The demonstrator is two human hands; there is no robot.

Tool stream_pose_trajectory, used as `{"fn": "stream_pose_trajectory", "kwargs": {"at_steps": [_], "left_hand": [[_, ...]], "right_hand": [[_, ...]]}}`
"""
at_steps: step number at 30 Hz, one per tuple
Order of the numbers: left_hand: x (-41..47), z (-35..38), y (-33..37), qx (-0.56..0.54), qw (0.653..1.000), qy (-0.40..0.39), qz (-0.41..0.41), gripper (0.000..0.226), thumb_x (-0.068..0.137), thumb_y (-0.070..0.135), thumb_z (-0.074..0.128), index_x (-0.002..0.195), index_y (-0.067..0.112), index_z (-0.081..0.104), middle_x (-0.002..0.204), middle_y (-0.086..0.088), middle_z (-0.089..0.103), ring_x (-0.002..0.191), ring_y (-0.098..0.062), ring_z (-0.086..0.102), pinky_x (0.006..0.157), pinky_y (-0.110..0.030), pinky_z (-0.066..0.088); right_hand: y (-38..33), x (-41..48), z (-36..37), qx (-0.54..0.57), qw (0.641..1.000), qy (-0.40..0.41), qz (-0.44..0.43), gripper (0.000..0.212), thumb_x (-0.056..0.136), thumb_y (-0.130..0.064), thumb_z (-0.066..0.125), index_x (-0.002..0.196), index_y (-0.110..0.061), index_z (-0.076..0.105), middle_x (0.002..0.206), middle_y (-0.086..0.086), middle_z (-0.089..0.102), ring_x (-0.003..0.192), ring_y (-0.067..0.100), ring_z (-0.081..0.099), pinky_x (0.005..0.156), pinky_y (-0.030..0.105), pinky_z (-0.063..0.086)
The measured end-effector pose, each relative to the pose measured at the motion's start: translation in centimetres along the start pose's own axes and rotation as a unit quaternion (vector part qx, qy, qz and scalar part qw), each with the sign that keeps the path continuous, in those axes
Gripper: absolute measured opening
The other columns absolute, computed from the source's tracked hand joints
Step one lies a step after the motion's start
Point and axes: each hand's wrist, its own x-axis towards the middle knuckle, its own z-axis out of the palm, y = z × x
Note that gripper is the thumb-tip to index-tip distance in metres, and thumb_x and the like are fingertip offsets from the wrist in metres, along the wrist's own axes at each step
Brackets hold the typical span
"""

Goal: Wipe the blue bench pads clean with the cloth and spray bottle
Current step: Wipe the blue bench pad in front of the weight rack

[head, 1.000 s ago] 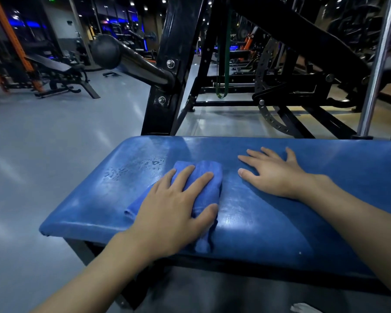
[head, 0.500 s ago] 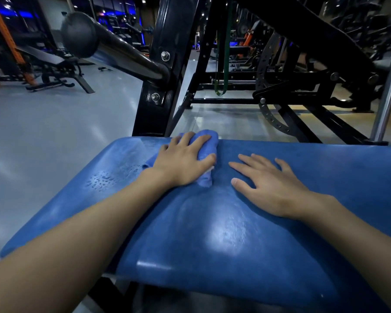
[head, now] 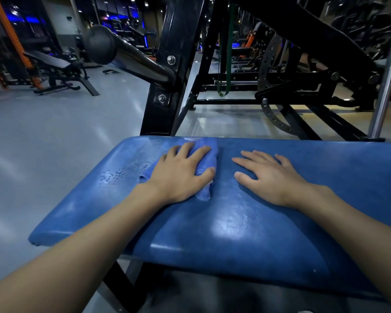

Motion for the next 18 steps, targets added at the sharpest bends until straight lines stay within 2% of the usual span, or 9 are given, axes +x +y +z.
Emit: {"fn": "stream_pose_trajectory", "kwargs": {"at_steps": [5, 8, 11, 15, 18], "left_hand": [[-8.1, -1.9, 1.1, 0.02, 1.0, 0.0, 0.013, 0.079, 0.078, 0.073, 0.014, 0.151, 0.044, 0.026, 0.157, 0.005, 0.028, 0.143, -0.024, 0.024, 0.115, -0.042, 0.026], [-10.7, -2.4, 1.2, 0.046, 0.999, 0.01, 0.028, 0.077, 0.081, 0.072, 0.019, 0.15, 0.042, 0.031, 0.151, 0.001, 0.037, 0.141, -0.028, 0.03, 0.115, -0.043, 0.028], [-10.2, -2.6, 1.0, 0.065, 0.996, 0.033, 0.049, 0.071, 0.081, 0.07, 0.028, 0.143, 0.039, 0.043, 0.135, 0.0, 0.048, 0.129, -0.029, 0.042, 0.111, -0.045, 0.032], [-6.9, -2.0, 0.6, 0.035, 0.998, 0.01, 0.041, 0.078, 0.077, 0.072, 0.02, 0.147, 0.04, 0.032, 0.151, 0.002, 0.033, 0.14, -0.025, 0.029, 0.113, -0.044, 0.029], [-2.8, -1.1, -0.5, 0.024, 0.999, 0.009, 0.027, 0.08, 0.075, 0.072, 0.018, 0.148, 0.042, 0.027, 0.153, 0.002, 0.033, 0.138, -0.025, 0.03, 0.11, -0.044, 0.033]], "right_hand": [[-0.5, -0.2, -0.4, -0.037, 0.999, -0.021, 0.011, 0.057, 0.098, -0.061, 0.022, 0.153, -0.044, 0.019, 0.165, -0.014, 0.01, 0.152, 0.01, 0.001, 0.12, 0.054, -0.004], [-1.2, 0.2, -1.2, -0.073, 0.997, -0.011, 0.0, 0.054, 0.1, -0.056, 0.027, 0.152, -0.039, 0.028, 0.164, -0.011, 0.016, 0.152, 0.014, 0.006, 0.118, 0.059, -0.003], [-2.3, 0.8, -1.3, -0.006, 1.0, 0.008, -0.011, 0.054, 0.101, -0.052, 0.032, 0.152, -0.039, 0.026, 0.163, -0.012, 0.018, 0.151, 0.011, 0.009, 0.12, 0.055, 0.002], [-2.9, 1.3, 0.2, -0.002, 1.0, -0.015, -0.012, 0.057, 0.1, -0.057, 0.026, 0.154, -0.041, 0.019, 0.165, -0.013, 0.009, 0.152, 0.01, 0.002, 0.121, 0.053, -0.001], [-2.8, 1.5, 0.9, -0.006, 1.0, -0.006, -0.008, 0.057, 0.099, -0.058, 0.021, 0.154, -0.042, 0.018, 0.165, -0.013, 0.007, 0.151, 0.009, 0.0, 0.121, 0.052, -0.003]]}}
